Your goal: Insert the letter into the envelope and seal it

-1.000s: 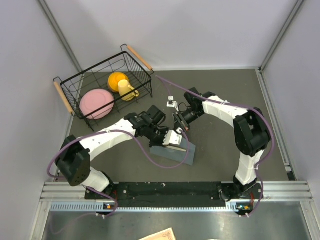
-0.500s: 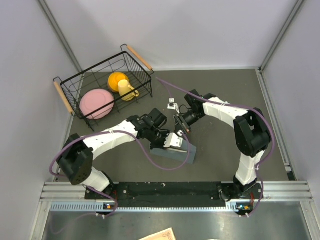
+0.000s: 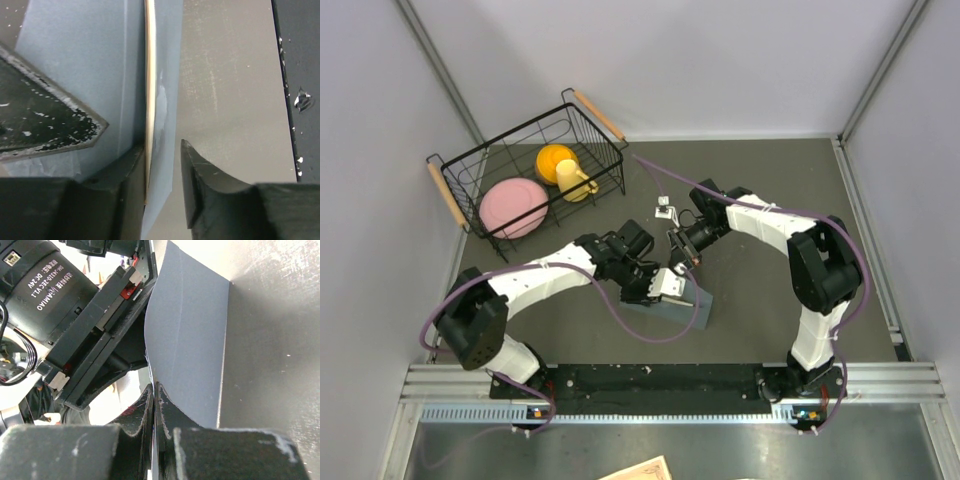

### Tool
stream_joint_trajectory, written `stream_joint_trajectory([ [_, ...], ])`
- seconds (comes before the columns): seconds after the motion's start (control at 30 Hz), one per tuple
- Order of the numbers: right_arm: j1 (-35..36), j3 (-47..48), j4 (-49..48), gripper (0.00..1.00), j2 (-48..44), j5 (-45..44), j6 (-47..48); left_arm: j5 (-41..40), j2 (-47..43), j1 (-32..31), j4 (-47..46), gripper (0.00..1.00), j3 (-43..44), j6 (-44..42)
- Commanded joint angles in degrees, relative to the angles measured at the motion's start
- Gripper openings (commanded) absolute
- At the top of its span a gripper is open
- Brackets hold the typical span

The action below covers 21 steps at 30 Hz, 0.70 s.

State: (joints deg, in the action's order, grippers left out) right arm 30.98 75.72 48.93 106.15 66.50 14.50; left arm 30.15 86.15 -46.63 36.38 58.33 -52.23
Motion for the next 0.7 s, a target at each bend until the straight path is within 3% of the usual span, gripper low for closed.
stream_joint_trajectory([
  [0.0, 0.13, -0.66, -0.68, 0.0, -2.0, 0.74, 2.28, -1.23, -4.3, -0.13, -0.96, 0.45, -0.32, 1.6],
  [0.17, -0.83, -0.67, -0.59, 0.0, -0.51, -2.07, 4.57, -2.73, -9.24, -0.13, 0.26, 0.69, 2.84, 5.2],
  [0.43, -4.52, 4.16, 4.85, 0.0, 3.71, -6.99, 11.06, 2.61, -16.97, 1.19, 4.49, 0.78, 1.8, 8.8],
  [0.47, -4.79, 4.87, 5.56, 0.0, 4.15, -9.35, 11.94, 3.41, -18.72, 3.02, 3.62, 0.79, 1.27, 12.29],
  [0.5, -5.05, 5.74, 6.26, 0.0, 4.68, -10.68, 13.95, 4.81, -19.61, 4.26, 2.65, 0.91, 0.74, 13.89],
  [0.6, -5.93, 10.13, 9.51, 0.0, 7.66, -15.69, 17.82, 10.79, -22.77, 10.76, -1.91, 0.99, -1.02, 21.7],
  [0.67, -6.63, 13.65, 11.1, 0.0, 9.77, -18.58, 18.8, 14.3, -24.18, 15.92, -6.13, 0.99, -1.63, 28.28],
])
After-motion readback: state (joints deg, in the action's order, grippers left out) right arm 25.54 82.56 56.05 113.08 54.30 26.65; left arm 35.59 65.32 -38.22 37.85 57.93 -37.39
